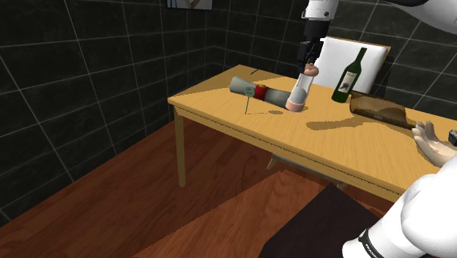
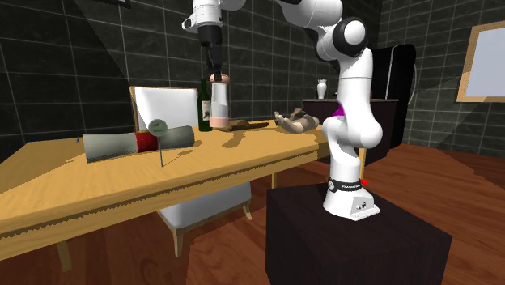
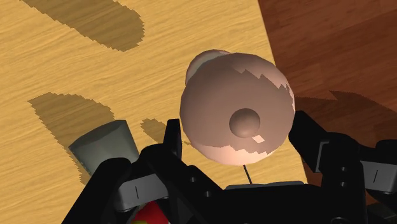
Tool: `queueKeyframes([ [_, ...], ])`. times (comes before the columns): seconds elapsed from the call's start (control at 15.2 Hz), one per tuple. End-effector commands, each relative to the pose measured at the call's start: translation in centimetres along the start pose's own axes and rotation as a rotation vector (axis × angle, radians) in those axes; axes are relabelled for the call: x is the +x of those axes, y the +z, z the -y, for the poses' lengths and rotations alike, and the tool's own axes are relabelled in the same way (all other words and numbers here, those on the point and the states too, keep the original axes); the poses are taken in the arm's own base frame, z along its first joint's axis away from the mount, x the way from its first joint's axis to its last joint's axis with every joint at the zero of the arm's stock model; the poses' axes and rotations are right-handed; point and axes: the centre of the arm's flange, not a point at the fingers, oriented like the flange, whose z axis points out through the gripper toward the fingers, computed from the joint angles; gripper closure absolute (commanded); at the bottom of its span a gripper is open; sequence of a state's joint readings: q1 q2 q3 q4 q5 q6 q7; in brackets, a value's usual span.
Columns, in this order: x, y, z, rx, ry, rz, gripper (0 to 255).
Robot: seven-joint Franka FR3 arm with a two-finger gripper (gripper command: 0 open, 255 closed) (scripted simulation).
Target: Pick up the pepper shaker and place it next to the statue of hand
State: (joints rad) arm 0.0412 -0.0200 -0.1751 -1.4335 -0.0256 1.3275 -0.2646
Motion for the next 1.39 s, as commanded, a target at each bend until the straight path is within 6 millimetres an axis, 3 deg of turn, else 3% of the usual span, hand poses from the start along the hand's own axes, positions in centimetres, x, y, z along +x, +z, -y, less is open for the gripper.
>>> queueKeyframes([
  [0.0,-0.1,-1.2,0.0,0.000,0.000,0.000,255],
  [1.06,-0.9,-9.5,0.0,0.000,0.000,0.000,255],
  [1.32,-5.9,-9.7,-1.5,0.000,0.000,0.000,255],
])
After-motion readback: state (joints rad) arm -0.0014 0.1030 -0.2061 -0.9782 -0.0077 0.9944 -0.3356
